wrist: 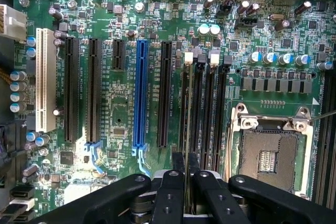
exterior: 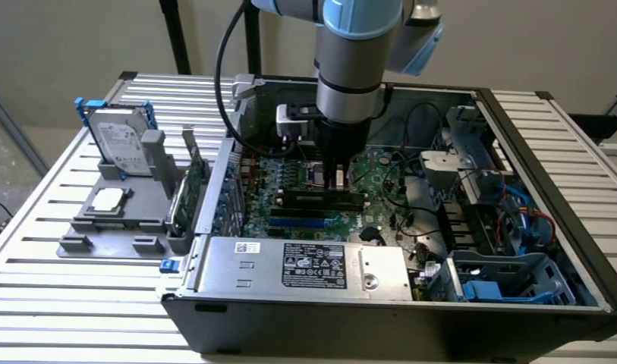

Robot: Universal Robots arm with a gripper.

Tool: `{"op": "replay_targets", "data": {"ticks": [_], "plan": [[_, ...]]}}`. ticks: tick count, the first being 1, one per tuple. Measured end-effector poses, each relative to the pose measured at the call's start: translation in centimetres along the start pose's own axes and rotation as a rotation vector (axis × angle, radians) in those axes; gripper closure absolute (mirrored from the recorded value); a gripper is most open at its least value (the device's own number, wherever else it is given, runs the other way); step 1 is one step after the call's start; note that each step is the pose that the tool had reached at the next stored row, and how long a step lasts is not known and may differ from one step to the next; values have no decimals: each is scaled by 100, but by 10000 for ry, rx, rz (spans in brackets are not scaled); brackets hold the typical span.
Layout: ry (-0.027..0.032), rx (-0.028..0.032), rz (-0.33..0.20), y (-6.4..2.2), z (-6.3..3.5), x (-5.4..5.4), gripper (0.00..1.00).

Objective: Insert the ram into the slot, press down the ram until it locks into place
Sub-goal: 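Insert the ram into the slot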

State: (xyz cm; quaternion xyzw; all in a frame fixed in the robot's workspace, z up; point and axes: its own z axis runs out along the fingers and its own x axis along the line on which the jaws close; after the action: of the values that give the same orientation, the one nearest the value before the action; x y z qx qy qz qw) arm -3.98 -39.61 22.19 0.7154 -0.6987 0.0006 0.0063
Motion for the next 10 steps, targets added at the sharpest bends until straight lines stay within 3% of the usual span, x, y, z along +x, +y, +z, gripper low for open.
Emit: {"op": "replay_targets", "data": {"ticks": [10], "plan": [[0, -1, 0, 0, 28, -1, 86]]}}
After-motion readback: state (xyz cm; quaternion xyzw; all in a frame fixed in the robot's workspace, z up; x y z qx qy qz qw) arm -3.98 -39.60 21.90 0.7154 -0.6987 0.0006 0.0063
